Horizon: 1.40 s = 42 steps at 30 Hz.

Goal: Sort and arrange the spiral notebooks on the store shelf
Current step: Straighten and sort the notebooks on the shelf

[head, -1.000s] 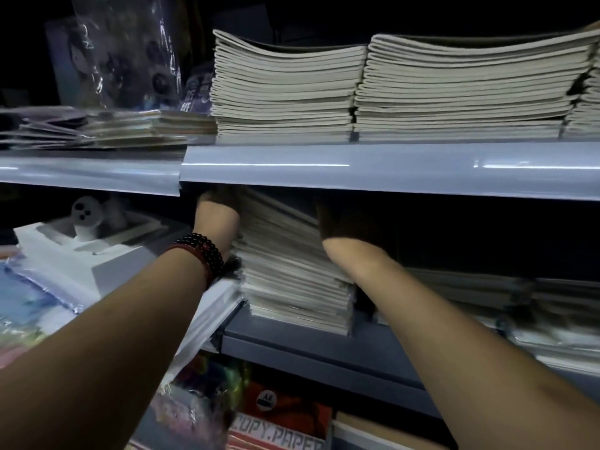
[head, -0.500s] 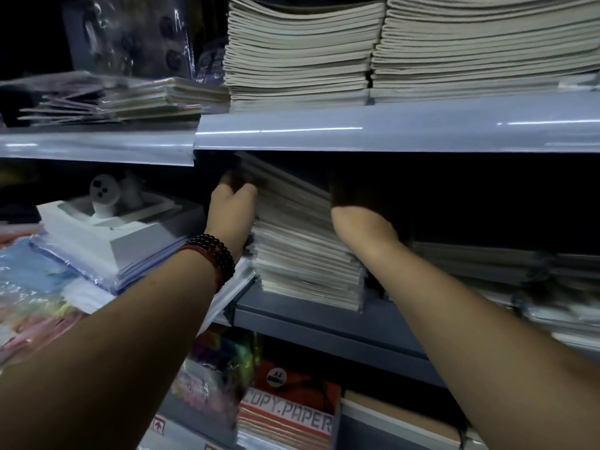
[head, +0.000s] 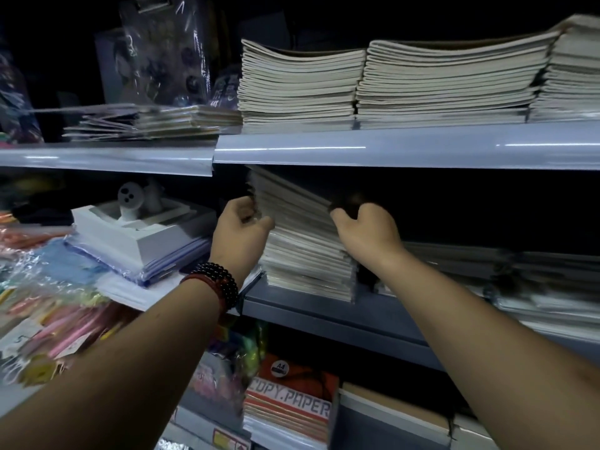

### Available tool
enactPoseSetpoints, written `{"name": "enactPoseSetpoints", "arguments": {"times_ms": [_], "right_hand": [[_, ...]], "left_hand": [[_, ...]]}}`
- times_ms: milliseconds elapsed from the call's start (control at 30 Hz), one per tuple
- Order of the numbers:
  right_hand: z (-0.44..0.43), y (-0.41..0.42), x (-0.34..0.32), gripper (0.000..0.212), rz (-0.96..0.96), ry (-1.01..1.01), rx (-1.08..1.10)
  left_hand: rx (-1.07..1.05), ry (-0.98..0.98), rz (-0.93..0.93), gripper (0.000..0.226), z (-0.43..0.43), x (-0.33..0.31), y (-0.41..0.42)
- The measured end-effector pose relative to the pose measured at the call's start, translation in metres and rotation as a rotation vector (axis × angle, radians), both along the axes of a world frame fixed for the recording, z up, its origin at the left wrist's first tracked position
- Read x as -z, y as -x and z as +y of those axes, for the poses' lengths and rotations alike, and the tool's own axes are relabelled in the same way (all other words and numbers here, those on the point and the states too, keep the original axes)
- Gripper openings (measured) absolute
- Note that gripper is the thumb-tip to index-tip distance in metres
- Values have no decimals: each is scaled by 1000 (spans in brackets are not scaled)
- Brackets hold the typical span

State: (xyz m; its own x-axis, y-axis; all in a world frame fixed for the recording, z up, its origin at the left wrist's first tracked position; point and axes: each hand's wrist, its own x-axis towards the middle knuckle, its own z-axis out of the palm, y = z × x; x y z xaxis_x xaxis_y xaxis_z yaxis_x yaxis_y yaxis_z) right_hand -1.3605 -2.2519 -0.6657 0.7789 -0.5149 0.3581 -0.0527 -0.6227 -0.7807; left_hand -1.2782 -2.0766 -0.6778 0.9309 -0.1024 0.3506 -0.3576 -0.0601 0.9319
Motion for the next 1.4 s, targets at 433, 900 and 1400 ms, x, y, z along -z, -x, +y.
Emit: {"name": "enactPoseSetpoints", "arguments": {"times_ms": [433,900,1400], "right_hand": [[-48,96,51,23,-225,152,0],[-117,102,63,37,-23,541,215],[-139,98,79,35,-34,580,315]], "left_hand": [[117,-148,-206,34,-45,47,99],[25,-236,-323,21,-183,70,84],[120,118,26,32,-208,77,71]]}}
